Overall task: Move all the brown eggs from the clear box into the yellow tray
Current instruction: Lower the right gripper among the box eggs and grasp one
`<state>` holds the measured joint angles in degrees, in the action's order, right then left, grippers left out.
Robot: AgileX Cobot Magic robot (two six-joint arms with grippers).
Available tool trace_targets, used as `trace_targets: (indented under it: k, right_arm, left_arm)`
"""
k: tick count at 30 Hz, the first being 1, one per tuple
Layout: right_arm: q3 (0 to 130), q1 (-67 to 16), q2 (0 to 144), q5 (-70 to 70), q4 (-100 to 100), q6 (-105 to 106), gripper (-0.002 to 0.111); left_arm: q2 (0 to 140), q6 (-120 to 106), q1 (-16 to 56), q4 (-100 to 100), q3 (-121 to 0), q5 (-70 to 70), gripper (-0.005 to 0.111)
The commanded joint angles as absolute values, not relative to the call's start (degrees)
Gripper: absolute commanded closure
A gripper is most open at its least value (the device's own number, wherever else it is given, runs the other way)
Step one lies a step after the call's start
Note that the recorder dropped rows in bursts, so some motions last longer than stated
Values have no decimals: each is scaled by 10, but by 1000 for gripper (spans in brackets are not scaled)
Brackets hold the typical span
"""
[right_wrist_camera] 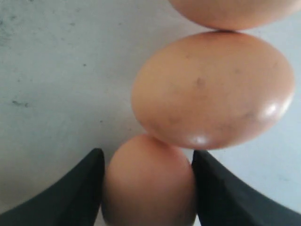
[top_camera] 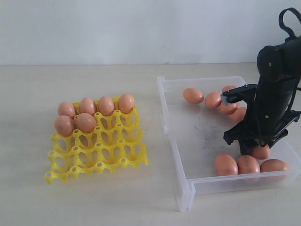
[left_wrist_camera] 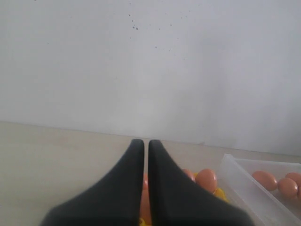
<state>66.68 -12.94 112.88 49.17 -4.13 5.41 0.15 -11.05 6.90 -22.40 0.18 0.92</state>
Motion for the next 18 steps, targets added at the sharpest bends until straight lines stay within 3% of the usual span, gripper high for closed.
trace_targets:
  k: [1,5,7,8,11,18]
  right_arm:
    - [663,-125,1154,488,-46,61,57]
    - [663,-125,1164,489,-48,61,57]
    - [663,-125,1165,490,-48,61,63]
    - [663,-125,1165,491,-48,61,70]
    - [663,-125,1165,500,-48,61,108]
    - [649,-125,1139,402,-15,59,109]
  left_arm:
    - [0,-106,72,-229,0,0,103]
    - [0,-106,72,-229,0,0,103]
    - [0,-106,72,-229,0,0,103]
    - [0,-106,72,-229,0,0,103]
    - [0,-106,72,-229,0,0,103]
    - [0,-106,72,-229,0,0,103]
